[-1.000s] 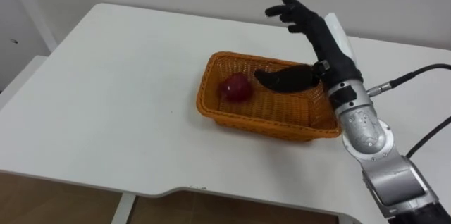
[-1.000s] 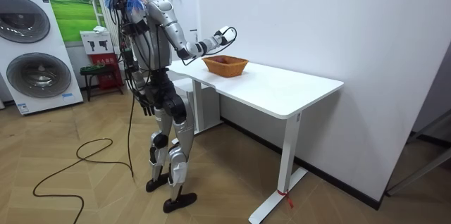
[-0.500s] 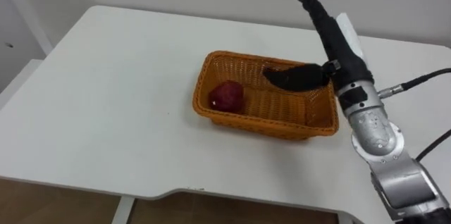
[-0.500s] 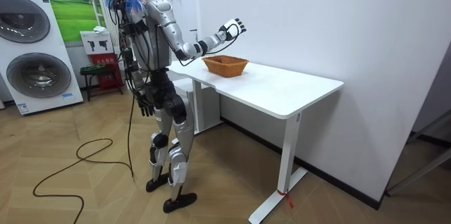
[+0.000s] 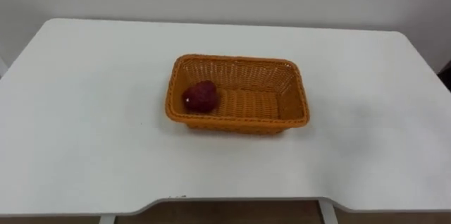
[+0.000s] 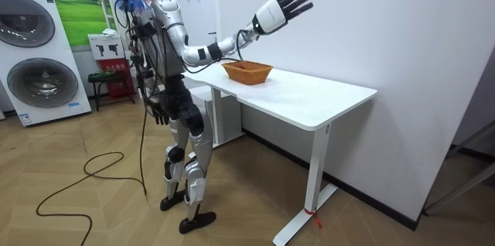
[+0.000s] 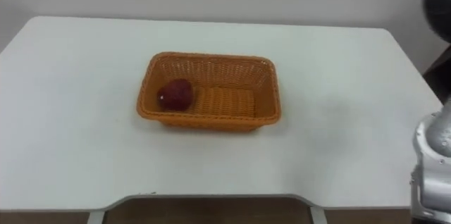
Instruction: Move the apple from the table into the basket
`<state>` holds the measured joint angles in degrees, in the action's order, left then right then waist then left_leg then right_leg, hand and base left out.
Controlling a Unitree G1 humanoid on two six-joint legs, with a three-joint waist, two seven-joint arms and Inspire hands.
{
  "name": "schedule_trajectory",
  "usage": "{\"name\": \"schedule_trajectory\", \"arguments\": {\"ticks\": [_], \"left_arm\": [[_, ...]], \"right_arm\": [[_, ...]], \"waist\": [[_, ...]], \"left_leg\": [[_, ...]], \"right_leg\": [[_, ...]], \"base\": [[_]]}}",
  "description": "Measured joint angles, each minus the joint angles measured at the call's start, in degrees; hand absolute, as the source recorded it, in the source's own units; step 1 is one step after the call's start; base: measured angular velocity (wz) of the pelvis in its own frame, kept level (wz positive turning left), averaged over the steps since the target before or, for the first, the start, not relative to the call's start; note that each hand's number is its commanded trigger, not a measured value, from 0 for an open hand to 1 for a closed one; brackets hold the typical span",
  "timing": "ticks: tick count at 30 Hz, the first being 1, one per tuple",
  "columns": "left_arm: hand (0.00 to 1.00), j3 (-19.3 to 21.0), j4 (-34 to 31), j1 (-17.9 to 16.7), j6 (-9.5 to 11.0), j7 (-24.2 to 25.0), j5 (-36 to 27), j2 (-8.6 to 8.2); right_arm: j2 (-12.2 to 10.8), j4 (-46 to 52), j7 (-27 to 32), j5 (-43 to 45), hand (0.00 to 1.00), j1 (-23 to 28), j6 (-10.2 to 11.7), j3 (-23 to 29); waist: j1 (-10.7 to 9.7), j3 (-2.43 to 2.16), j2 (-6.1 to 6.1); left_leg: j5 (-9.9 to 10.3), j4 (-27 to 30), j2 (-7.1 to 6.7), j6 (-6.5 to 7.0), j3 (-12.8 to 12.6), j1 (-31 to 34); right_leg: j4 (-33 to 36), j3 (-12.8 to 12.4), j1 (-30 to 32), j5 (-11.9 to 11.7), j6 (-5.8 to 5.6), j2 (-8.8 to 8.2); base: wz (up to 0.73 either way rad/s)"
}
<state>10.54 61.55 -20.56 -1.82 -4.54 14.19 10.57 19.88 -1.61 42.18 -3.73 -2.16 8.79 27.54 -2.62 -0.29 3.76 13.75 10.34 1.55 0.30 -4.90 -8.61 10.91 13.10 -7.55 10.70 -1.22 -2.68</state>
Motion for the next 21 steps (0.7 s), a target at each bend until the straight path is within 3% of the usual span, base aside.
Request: {"name": "schedule_trajectory", "arguments": {"ticks": [3,4,9,14,17,21], "left_arm": [[0.00,0.52,-0.89,0.24,-0.99,-0.21,0.10,-0.09],[0.00,0.49,-1.45,0.53,-1.41,-0.21,0.13,-0.13],[0.00,0.51,-2.00,1.16,-2.59,-0.55,-0.25,-0.28],[0.00,0.71,-2.16,1.07,-3.15,-1.54,-0.02,-1.02],[0.00,2.60,-2.18,0.97,-3.20,-1.48,0.20,-2.52],[0.00,2.98,-2.28,1.14,-4.36,-1.19,0.53,-2.64]], "right_arm": [[0.00,-7.26,3.82,-2.70,0.00,3.88,-0.18,1.61],[-0.05,-10.17,4.86,-3.24,0.00,5.61,-1.15,1.73],[-0.29,-25.34,6.37,-9.83,0.00,8.42,-2.71,0.73],[-4.04,-48.13,2.92,-19.49,0.00,10.10,-4.91,-0.97],[-6.67,-61.97,-1.85,-22.86,0.00,10.22,-7.76,-1.40],[-8.12,-67.49,-4.81,-22.84,0.00,10.40,-9.43,-3.22]], "waist": [[-0.73,0.01,-0.17],[-0.80,0.01,-0.33],[-0.80,-0.01,-1.29],[-0.19,-0.08,-1.78],[-0.06,-0.02,-2.18],[-0.07,0.21,-2.46]], "left_leg": [[0.05,0.00,0.09,0.03,-0.60,0.33],[0.05,-0.10,0.09,0.04,-0.75,0.60],[0.07,0.32,0.10,0.07,-1.42,0.91],[0.07,0.13,0.18,0.06,-1.30,0.58],[0.11,-0.37,0.04,0.11,-1.39,0.11],[0.11,-0.72,-0.01,0.13,-1.66,-0.06]], "right_leg": [[0.12,-0.41,0.69,-0.11,0.05,0.12],[0.17,-0.58,1.04,-0.18,0.06,0.12],[0.81,-1.49,1.99,-0.19,0.06,0.15],[0.39,-1.84,1.47,-0.16,0.08,0.28],[-0.08,-2.11,1.01,-0.04,-0.06,0.24],[-0.20,-2.22,1.12,-0.07,-0.11,0.24]], "base": [[-0.11],[-0.12],[-0.08],[0.01],[0.00],[-0.05]]}}
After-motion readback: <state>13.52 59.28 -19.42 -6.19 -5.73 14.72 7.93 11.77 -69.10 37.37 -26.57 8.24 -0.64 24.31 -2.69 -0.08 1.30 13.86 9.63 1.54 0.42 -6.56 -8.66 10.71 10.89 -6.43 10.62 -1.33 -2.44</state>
